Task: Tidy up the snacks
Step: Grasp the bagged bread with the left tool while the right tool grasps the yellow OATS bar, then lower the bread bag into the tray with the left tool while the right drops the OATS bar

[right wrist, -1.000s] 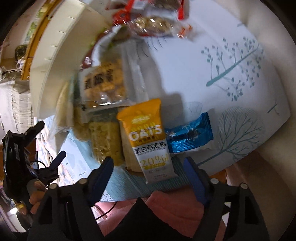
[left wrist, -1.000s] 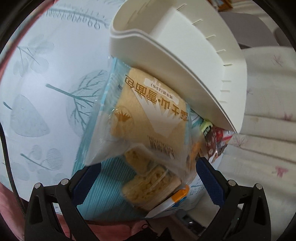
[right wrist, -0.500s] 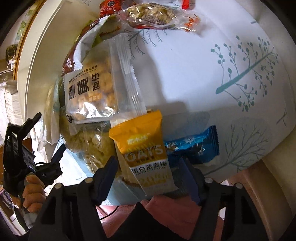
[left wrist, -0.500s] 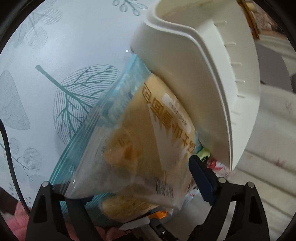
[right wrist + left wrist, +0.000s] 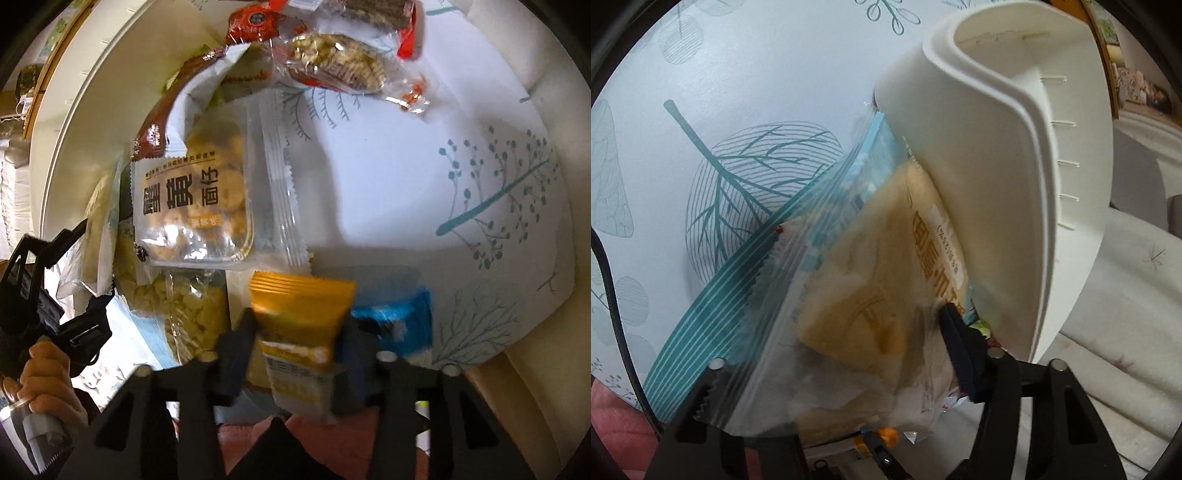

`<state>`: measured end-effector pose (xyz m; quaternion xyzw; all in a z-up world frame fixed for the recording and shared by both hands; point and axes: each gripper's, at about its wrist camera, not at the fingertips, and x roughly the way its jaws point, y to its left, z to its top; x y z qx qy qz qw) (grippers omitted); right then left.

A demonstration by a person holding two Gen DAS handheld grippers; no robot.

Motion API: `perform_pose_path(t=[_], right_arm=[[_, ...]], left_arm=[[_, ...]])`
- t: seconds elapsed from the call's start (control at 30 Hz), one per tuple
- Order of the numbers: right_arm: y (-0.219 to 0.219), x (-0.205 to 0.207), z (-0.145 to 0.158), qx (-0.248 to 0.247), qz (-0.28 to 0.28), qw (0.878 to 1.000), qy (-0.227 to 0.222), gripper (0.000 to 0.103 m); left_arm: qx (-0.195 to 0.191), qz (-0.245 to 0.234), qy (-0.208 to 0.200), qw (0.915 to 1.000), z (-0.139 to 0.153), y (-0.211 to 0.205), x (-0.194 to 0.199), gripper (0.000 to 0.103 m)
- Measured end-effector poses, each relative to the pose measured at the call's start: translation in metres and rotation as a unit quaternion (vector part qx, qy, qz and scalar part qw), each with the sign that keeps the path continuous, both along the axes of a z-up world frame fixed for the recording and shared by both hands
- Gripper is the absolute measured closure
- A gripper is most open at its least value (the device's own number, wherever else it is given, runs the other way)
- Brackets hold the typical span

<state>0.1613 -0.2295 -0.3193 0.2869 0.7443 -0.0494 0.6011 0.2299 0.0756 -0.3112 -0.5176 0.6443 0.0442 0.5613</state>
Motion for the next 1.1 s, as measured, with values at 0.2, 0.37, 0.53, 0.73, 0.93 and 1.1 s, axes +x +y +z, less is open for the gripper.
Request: perform_pose_path(t=[0.2,0.37,0.53,0.73,0.93,1.1], right_arm=[[0.006,0.009,-0.01,-0.005,0.0,1.0,0.004,0.062],[0.015,-0.007,0.0,-0.011,0.007,1.0,-0.006,0.062],[0.024,-0.008,0.025,-0.018,0.018,0.999,-0.024,0.062],[0.045,-0.003,0.055,-0.012,0.028,0.998,-0.061,0.062],[0.076,0.013,0.096,-0.004,0.049,0.992,-0.112,0.062],[0.094,0.041,0.122,0.008,0.052,0.986,-0.155,0.062]], left_arm=[[-0.006,0.007,-0.019,0.9998,0.011,0.013,-0.005,0.07],[0.002,0.01,-0.028,0.9996,0.02,0.021,-0.022,0.075],[0.011,0.009,-0.025,0.9996,0.033,0.031,-0.034,0.076],[0.034,-0.006,-0.033,0.9988,0.065,0.05,-0.047,0.077],[0.07,-0.04,-0.047,0.9956,0.107,0.072,-0.058,0.077],[0.098,-0.075,-0.072,0.9897,0.147,0.082,-0.05,0.077]])
